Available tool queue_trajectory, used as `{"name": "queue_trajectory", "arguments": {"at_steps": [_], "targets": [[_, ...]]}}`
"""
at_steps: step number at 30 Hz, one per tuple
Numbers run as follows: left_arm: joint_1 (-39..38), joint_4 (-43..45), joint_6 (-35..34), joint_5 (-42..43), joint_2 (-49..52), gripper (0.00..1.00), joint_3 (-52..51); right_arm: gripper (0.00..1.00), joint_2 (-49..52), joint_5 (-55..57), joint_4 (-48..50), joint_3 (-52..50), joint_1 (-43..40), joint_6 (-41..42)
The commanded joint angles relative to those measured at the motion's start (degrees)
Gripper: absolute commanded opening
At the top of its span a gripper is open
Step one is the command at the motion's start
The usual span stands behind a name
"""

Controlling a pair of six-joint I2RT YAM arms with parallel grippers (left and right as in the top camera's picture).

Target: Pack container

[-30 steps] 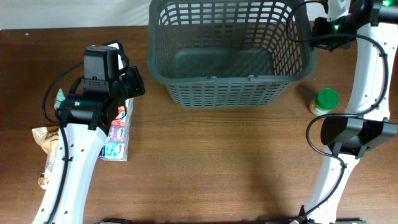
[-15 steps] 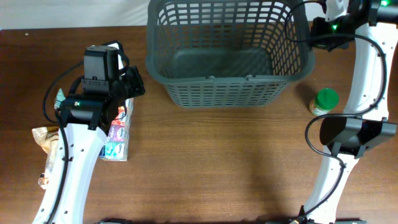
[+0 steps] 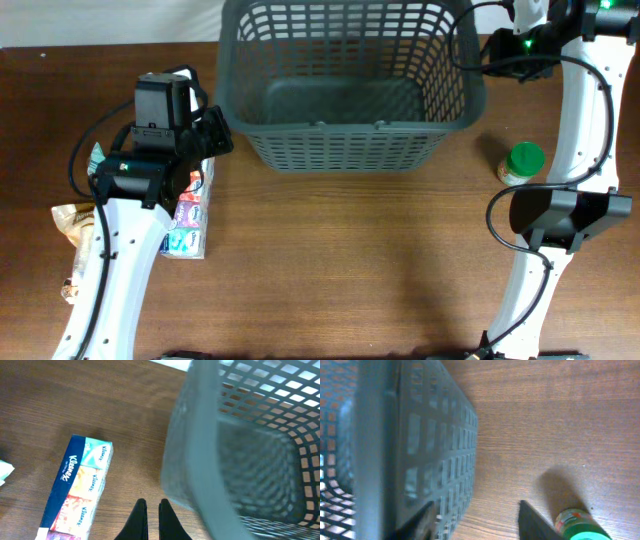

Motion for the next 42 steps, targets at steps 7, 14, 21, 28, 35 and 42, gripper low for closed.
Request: {"name": "queue_trajectory", "arguments": {"at_steps": [7,14,21,28,35,42], "targets": [[0.1,0.1,1.1,-0.2,0.0,0.02,0.8,0.76,0.1,0.7,-0.1,-0.1,0.6,0.0],[0.1,0.1,1.1,-0.3,0.0,0.02,0.8,0.89,-0.2,1.2,-0.2,-0.1,-0.9,0.6],[0.2,0.2,1.1,-0.6,0.0,0.02,0.8,0.94,-1.9,1.3,-0.2,0.3,-3.3,1.0],[0.4,0.1,1.8,-2.2,0.0,0.02,0.8,0.97,-3.8,1.3,-1.7,3.6,-5.5,2.1],[4.4,0.0,2.2,-2.2,0.0,0.02,0.8,0.99,-7.8,1.4,-3.7,4.2,-6.6,2.1],[11.1,-2.9,2.2,-2.2,0.0,0.02,0.8,0.99,-16.2,1.8,-4.5,4.2,-6.7,2.1]]}}
